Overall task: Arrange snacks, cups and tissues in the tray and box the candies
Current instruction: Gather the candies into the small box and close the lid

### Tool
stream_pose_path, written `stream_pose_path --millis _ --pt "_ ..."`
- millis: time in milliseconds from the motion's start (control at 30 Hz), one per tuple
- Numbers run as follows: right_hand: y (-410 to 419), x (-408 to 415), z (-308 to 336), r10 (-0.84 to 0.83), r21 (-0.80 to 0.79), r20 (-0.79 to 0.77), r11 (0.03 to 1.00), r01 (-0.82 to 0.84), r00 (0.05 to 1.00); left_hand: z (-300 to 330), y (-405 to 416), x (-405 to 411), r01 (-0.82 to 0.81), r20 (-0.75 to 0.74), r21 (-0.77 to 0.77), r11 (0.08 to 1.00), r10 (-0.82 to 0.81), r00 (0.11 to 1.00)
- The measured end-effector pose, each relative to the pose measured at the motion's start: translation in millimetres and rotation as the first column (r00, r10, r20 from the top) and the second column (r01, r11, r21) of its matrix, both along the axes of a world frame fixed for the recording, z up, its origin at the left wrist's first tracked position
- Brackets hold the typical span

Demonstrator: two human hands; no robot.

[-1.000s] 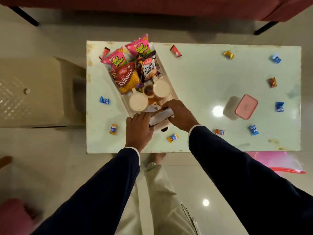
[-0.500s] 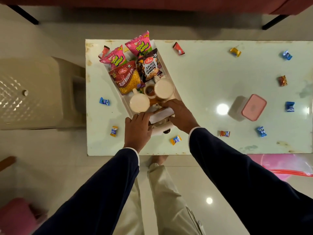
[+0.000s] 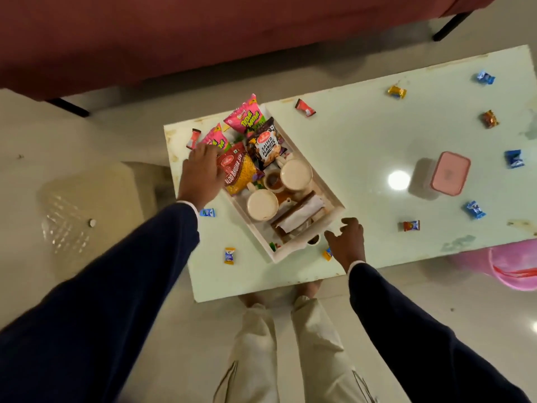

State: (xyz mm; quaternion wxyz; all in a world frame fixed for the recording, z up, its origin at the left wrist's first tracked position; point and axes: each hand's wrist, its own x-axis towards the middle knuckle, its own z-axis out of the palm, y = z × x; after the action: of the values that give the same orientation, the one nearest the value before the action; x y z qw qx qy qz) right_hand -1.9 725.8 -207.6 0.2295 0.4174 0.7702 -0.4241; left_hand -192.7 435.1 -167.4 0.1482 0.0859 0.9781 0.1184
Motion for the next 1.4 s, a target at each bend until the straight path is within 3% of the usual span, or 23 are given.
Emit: stream_pose_path --millis 167,367,533,700,800,933,1000,1167,1400 --pt "-20.6 -6.2 -5.9 -0.101 -0.007 0.122 0.995 0.103 0.987 -16.0 2.2 -63.2 -0.026 0.131 0.026 0.999 0.023 0.991" --pt "-34.3 -9.2 -21.1 -0.126 0.032 0.13 0.992 0.123 0.983 -31.2 16.9 -102.5 -0.075 0.333 0.036 0.997 0.059 0.941" --pt "-46.7 -7.9 -32.6 -0.202 0.049 0.144 0.979 0.197 0.969 -36.7 13.4 -117.1 -0.114 0.342 0.112 0.987 0.069 0.937" --pt "-56.5 -4.1 -39.6 -0.256 0.044 0.14 0.967 0.252 0.957 -55.1 7.7 -130.8 -0.285 0.458 0.218 0.933 0.16 0.874" --pt "-58.2 -4.6 -42.4 -0.305 0.026 0.131 0.952 0.304 0.943 -62.2 6.7 -135.4 -0.29 0.429 0.249 0.924 0.163 0.889" --pt "-58.0 -5.8 -42.0 -0.308 0.019 0.124 0.951 0.308 0.943 -66.8 5.7 -132.2 -0.213 0.443 0.126 0.969 0.138 0.886" --pt "-57.1 -6.1 -41.8 -0.318 0.013 0.122 0.948 0.318 0.94 -67.6 8.9 -128.0 -0.185 0.463 0.148 0.971 0.098 0.881" --pt "-54.4 -6.3 -42.7 -0.325 -0.005 0.131 0.944 0.329 0.937 -73.3 16.7 -124.8 -0.119 0.256 0.099 0.988 0.09 0.962" --pt "-55.3 -2.2 -47.8 -0.39 -0.034 0.111 0.918 0.396 0.914 -74.4 19.1 -135.2 -0.137 0.344 0.173 0.975 0.07 0.936"
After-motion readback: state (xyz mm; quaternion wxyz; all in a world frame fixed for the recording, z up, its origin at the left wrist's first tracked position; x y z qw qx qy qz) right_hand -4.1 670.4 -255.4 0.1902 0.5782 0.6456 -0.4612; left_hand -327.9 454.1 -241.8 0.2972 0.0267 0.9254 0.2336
